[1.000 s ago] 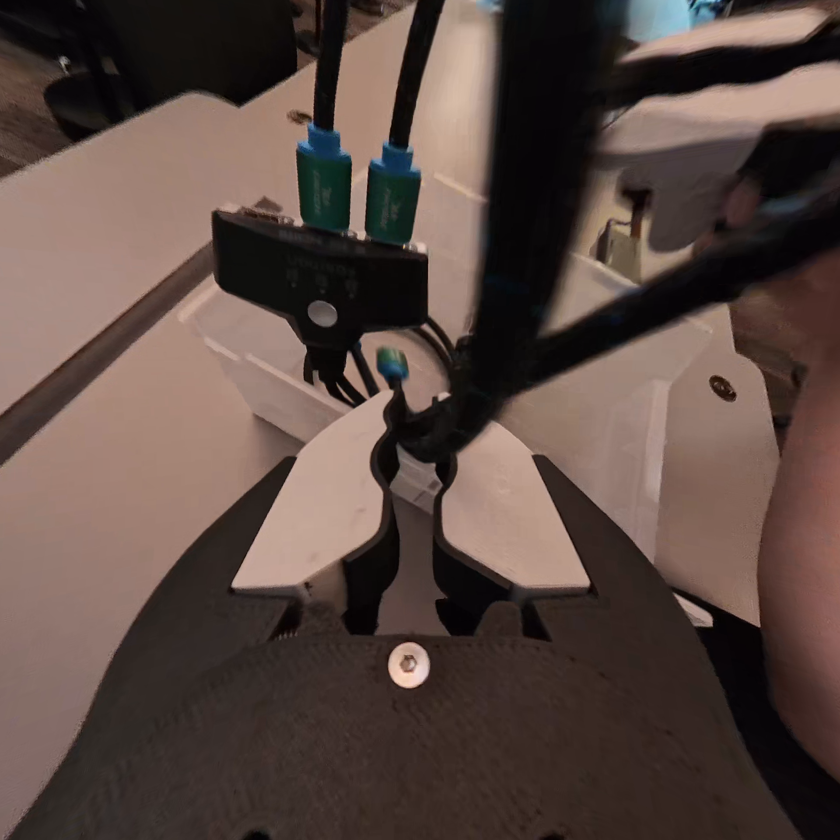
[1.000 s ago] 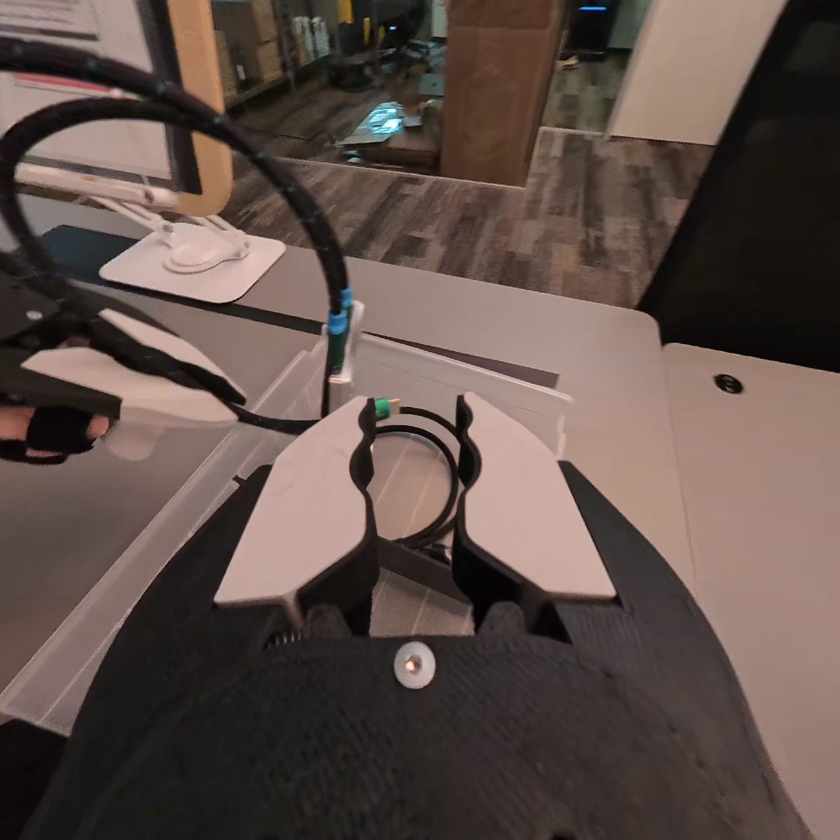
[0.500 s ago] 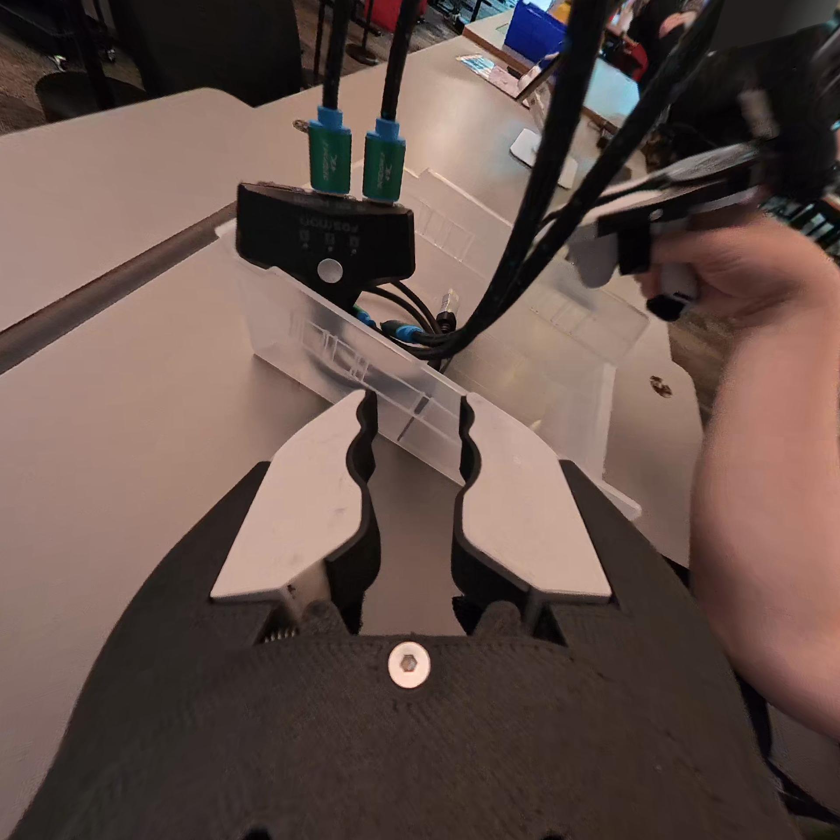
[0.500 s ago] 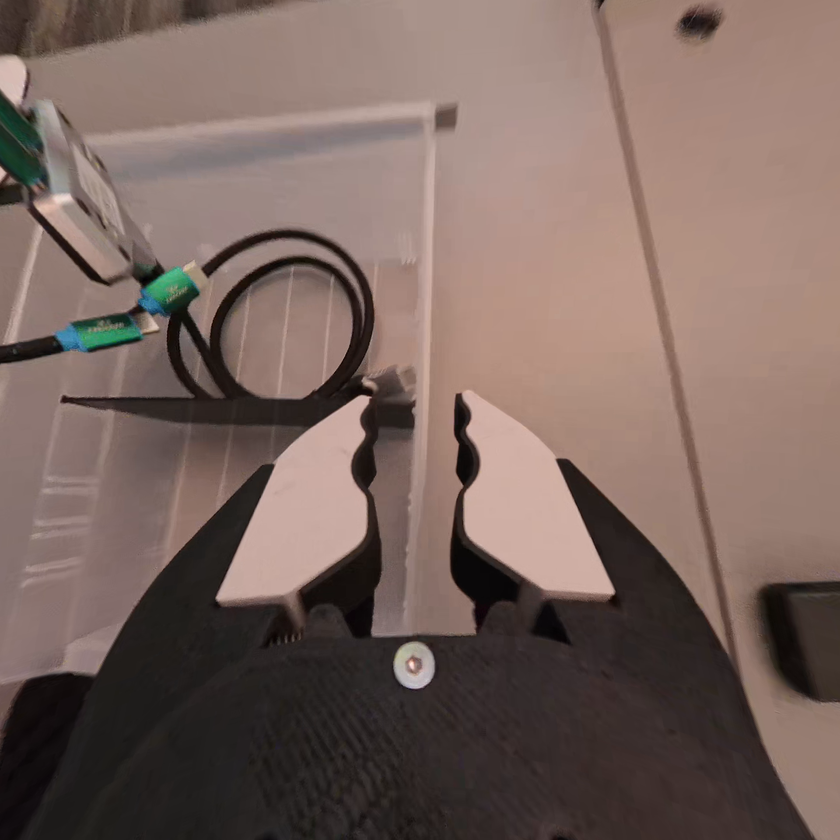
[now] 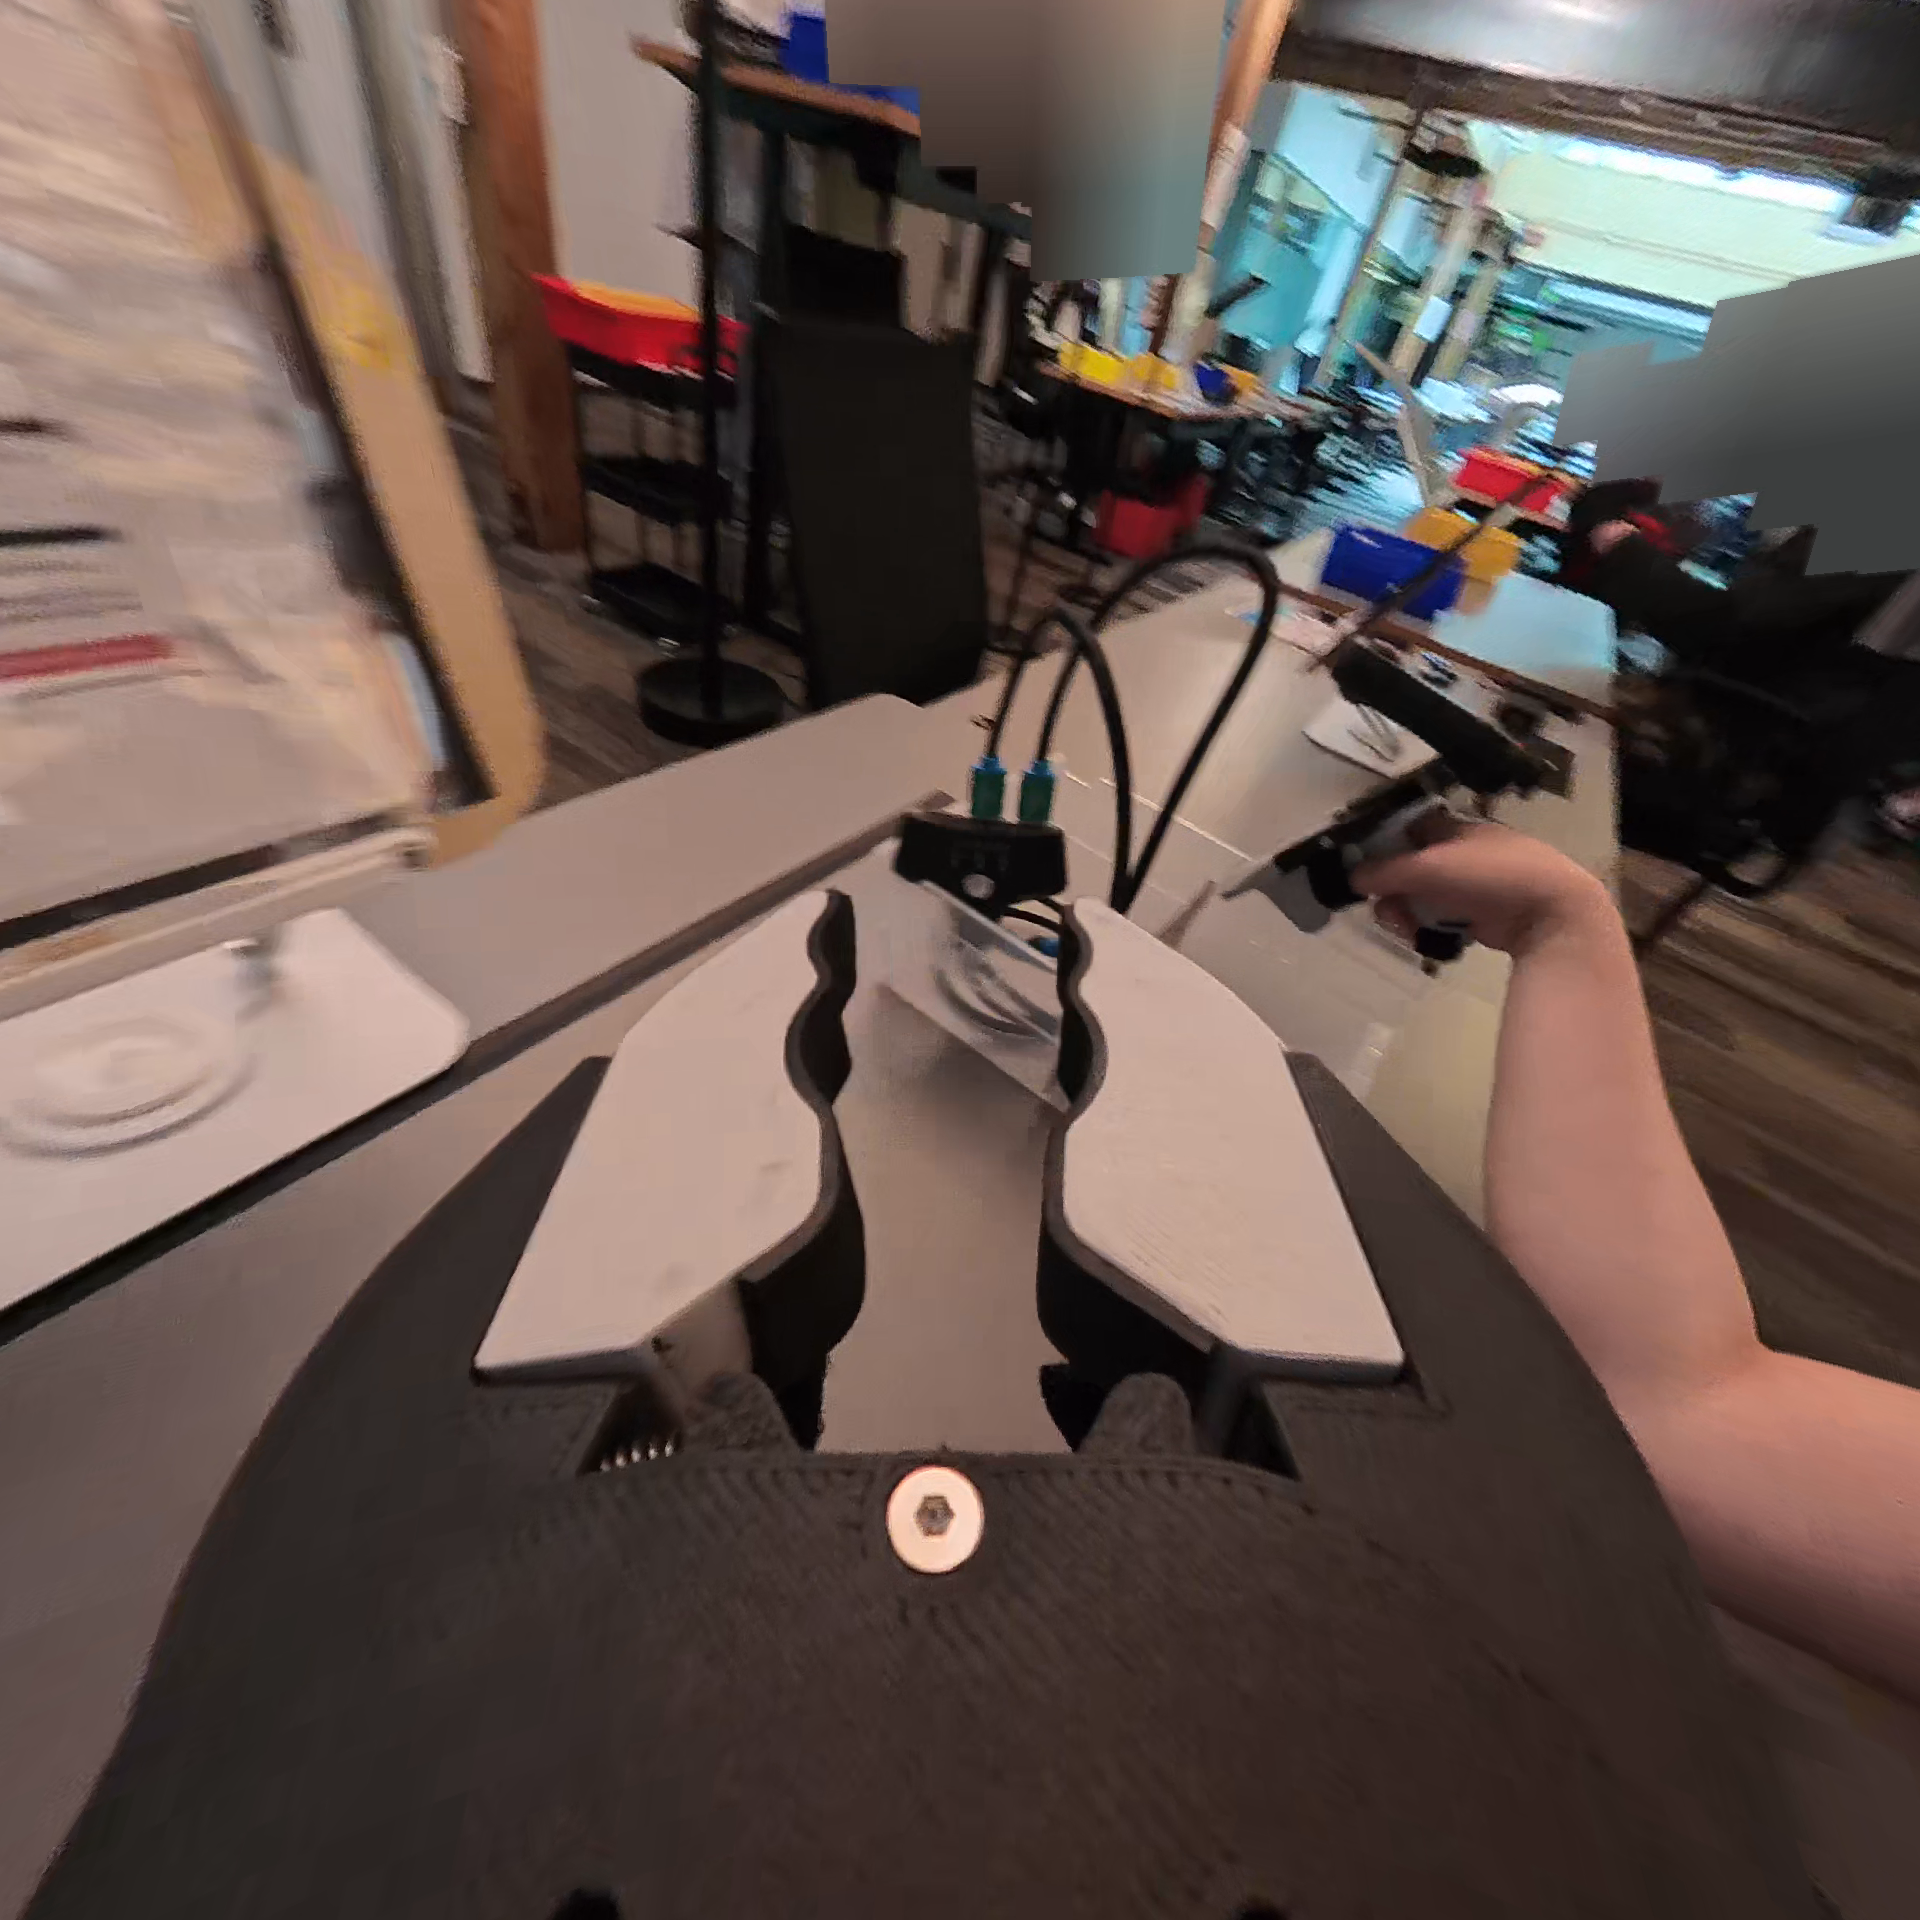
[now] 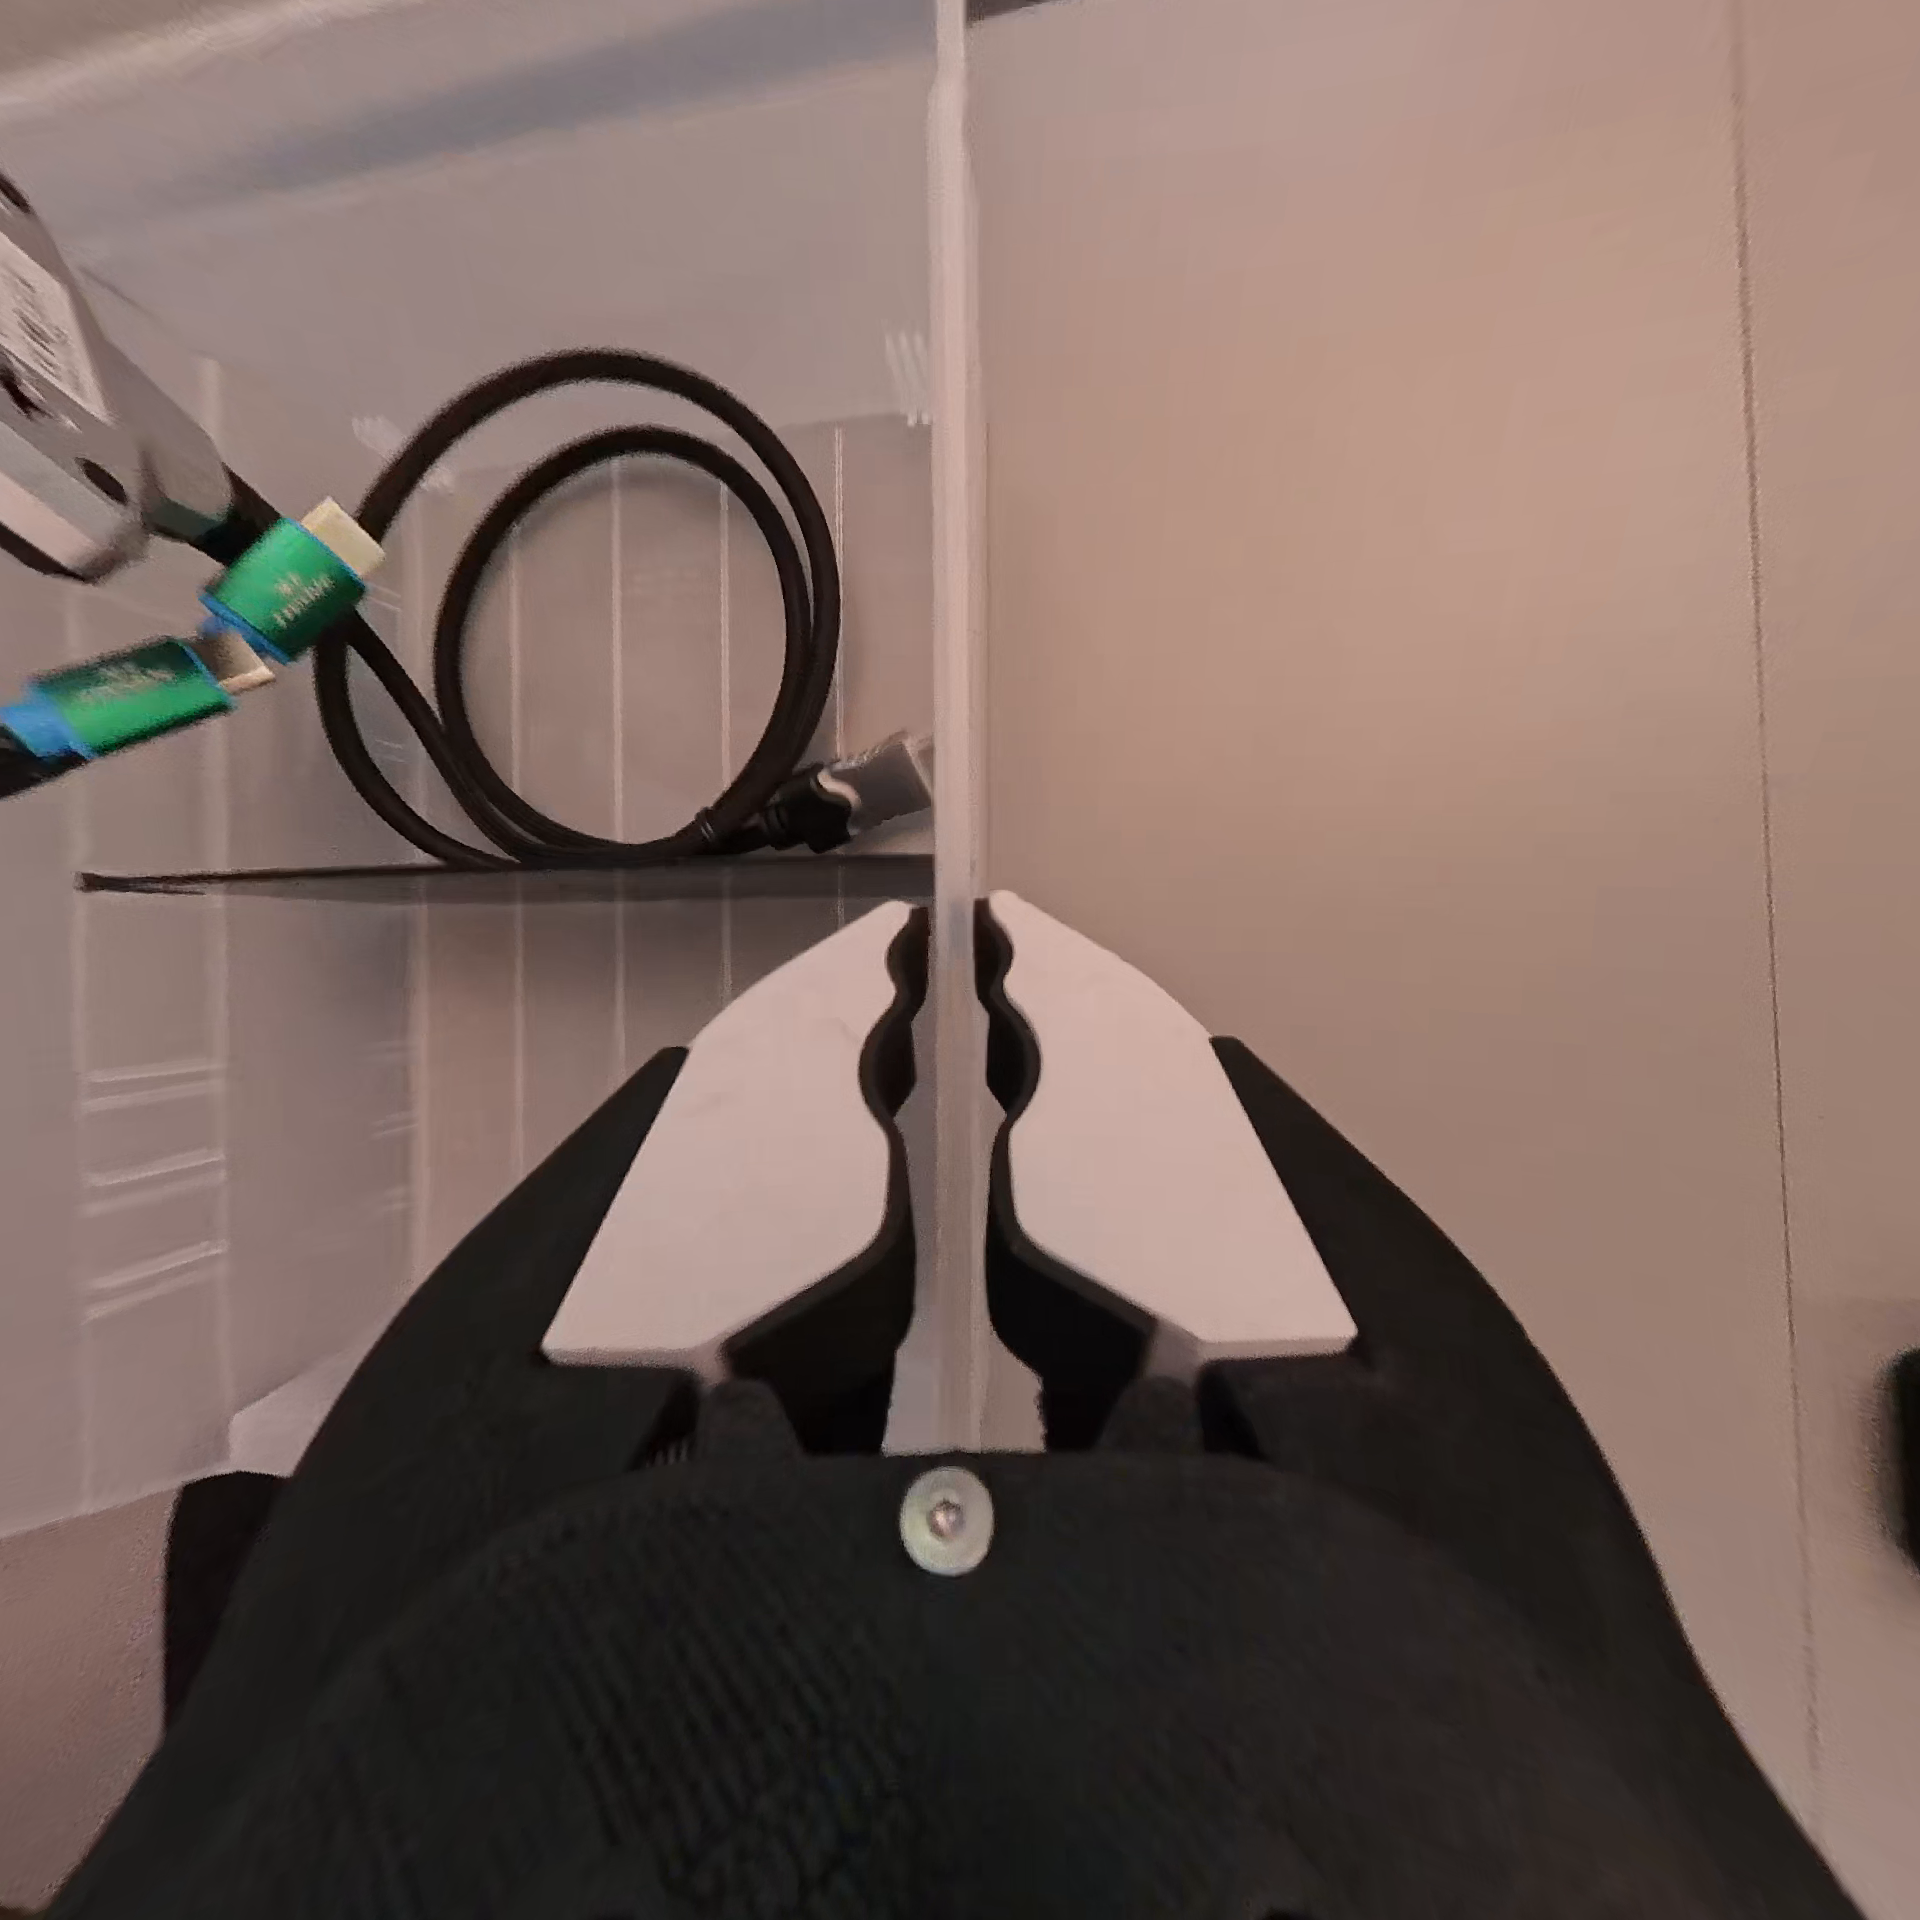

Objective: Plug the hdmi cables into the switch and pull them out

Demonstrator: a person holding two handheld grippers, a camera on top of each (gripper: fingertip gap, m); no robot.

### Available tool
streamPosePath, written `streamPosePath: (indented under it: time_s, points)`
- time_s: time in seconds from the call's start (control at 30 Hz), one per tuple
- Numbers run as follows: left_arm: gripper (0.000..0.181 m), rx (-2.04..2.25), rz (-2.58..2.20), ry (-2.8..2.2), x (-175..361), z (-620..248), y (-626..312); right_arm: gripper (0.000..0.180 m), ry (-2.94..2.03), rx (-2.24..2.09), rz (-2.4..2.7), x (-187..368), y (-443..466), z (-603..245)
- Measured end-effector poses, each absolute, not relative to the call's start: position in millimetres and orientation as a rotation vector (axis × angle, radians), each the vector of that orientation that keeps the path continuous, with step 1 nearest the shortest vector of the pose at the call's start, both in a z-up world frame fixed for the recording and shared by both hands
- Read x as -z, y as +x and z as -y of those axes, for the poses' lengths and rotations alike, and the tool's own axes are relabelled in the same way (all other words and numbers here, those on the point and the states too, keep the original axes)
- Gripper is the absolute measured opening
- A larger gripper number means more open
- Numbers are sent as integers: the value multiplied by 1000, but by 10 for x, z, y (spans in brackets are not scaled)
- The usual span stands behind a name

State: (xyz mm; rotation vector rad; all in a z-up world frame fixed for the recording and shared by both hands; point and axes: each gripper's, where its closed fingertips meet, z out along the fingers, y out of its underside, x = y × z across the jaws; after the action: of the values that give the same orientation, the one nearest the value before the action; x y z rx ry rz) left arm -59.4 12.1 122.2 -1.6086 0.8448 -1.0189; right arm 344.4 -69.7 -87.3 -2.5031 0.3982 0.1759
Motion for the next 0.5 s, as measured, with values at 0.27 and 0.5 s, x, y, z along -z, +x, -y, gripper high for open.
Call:
streamPosePath:
  time_s: [0.27, 0.5]
  points:
    - [43, 344, -352, -1531, -1765, 163, -2634, 24, -2093, -79, -318, -150, 3449, 624]
    - [51, -51, -494, -1840, -923, -169, -3627, 33, -1707, 57, 131, -1142, 2723, 545]
